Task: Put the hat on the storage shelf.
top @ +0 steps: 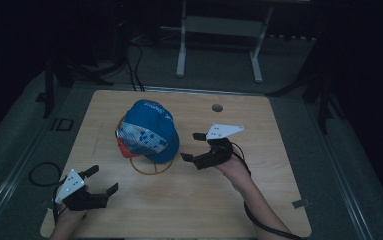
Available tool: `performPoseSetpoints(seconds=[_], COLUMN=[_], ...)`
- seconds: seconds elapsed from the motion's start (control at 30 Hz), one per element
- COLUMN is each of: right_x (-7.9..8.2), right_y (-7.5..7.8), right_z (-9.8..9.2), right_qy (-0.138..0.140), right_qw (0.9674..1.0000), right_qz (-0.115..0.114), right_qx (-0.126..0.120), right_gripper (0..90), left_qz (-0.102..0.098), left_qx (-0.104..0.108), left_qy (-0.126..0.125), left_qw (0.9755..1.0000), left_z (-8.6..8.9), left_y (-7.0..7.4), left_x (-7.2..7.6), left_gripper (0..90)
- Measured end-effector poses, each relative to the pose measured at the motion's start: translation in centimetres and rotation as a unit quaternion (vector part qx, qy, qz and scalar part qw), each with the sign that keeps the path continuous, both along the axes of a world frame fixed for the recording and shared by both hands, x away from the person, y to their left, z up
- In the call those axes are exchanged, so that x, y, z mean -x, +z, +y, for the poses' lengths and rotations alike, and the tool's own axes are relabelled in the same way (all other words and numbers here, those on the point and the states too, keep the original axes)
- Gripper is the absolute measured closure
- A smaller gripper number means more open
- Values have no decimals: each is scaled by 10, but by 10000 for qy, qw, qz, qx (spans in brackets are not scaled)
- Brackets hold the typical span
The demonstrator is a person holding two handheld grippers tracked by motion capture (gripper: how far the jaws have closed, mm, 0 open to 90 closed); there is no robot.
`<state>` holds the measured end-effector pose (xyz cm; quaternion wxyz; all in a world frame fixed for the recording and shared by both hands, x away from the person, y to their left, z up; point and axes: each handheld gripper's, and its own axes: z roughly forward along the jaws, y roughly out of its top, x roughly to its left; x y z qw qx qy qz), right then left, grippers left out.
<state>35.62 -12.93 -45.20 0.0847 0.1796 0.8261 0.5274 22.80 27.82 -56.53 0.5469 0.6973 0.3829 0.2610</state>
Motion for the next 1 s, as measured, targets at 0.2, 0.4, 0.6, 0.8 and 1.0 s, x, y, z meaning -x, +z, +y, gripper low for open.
performPoseSetpoints(seconds=[0.2,0.4,0.6,0.8,1.0], right_x=[4,6,7,9,11], right_y=[-20,-38,-56,-79,-93], right_z=[-12,-24,-34,-43,-54], right_qy=[47,3,-83,-70,-93], right_qw=[9999,9998,9996,9989,9982], right_qz=[130,202,252,391,466], right_qx=[104,80,104,254,360], right_gripper=[140,141,142,141,141], left_qz=[0,-19,-5,-12,-7], left_qx=[5,-11,-36,-31,-32], left_qy=[-9,8,3,0,-10], left_qw=[10000,10000,10000,10000,10000], left_z=[-1,-1,-1,-1,-2], left_y=[0,-1,-1,-1,-2], left_x=[0,0,0,0,0], left_gripper=[24,23,24,23,23])
